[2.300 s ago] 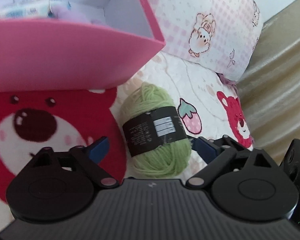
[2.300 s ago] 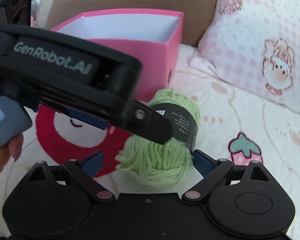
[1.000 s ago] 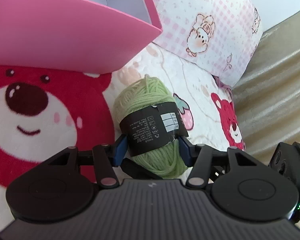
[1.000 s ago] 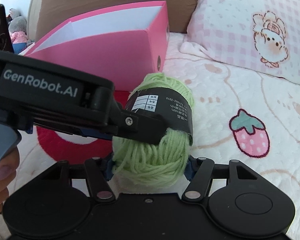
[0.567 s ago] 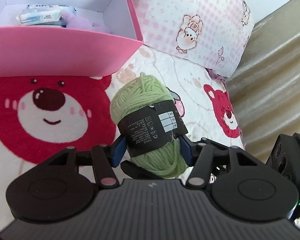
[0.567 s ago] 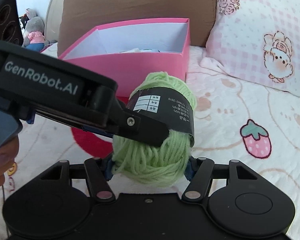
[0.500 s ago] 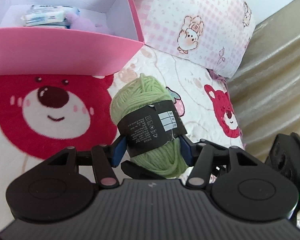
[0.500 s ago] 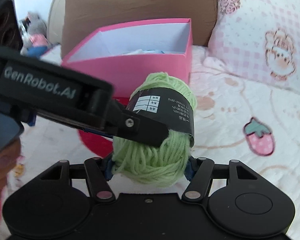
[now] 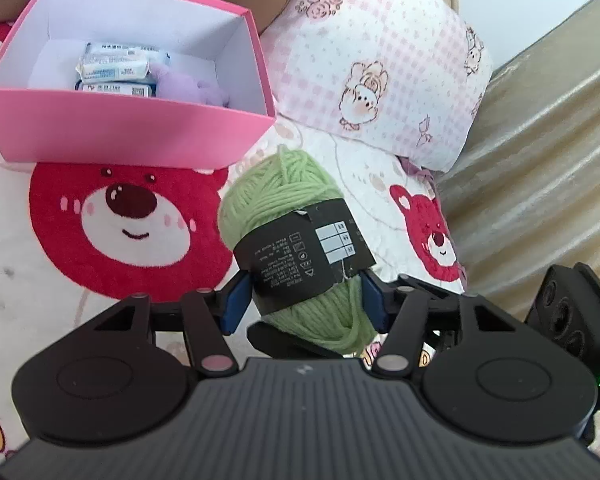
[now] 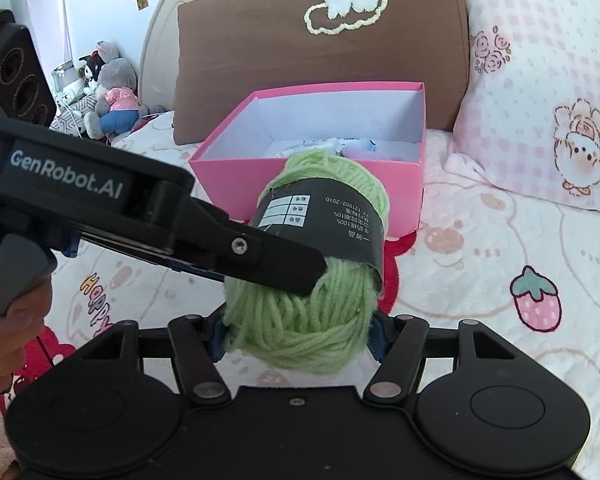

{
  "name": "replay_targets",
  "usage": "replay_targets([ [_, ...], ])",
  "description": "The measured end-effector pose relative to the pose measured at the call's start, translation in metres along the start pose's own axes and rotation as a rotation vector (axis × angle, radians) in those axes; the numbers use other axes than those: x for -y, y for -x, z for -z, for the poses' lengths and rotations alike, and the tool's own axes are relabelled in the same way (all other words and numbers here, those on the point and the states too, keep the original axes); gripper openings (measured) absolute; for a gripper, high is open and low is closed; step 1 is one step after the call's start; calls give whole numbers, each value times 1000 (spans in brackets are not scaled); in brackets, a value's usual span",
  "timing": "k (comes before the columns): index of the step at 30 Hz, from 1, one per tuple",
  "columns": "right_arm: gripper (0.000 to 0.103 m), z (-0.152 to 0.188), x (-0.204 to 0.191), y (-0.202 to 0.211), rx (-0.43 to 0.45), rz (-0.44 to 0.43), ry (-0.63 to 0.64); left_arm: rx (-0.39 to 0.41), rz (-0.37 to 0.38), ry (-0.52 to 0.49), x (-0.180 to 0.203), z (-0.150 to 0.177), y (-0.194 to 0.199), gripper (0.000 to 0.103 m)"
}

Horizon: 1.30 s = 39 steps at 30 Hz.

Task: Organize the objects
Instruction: 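Lift the yarn ball with the left gripper and carry it over the pink box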

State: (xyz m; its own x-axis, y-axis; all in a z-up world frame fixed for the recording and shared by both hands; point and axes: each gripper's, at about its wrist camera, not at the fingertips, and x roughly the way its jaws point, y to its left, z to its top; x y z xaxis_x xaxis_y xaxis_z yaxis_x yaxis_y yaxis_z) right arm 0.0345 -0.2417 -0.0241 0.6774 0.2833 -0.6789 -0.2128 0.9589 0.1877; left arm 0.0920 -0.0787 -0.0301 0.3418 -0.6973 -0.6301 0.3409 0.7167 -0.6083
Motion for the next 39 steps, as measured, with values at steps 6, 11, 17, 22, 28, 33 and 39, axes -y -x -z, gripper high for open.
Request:
replay_targets([
  [6, 68, -1, -10, 9, 10, -28, -8, 30, 6, 23, -1, 7, 16, 57],
  [11, 68, -5, -27, 18, 28, -26, 54, 43, 1, 25, 0, 8, 34, 57],
  [17, 68, -20, -39, 29, 54, -43, 49, 69, 4, -5, 3, -1, 56, 58],
  [22, 68, -35, -48, 35, 93, -49, 102, 109, 24, -3, 3, -11, 77, 58],
  [28, 68, -45, -61, 26, 105, -49, 130, 140, 1, 3, -7, -16, 91, 59],
  [33, 68, -47, -59, 12, 109, -68, 140, 162, -33, 2, -16, -23, 105, 59],
  [39, 68, -55, -59, -6, 119, -81, 168, 194, -69, -22, -27, -36, 120, 59],
])
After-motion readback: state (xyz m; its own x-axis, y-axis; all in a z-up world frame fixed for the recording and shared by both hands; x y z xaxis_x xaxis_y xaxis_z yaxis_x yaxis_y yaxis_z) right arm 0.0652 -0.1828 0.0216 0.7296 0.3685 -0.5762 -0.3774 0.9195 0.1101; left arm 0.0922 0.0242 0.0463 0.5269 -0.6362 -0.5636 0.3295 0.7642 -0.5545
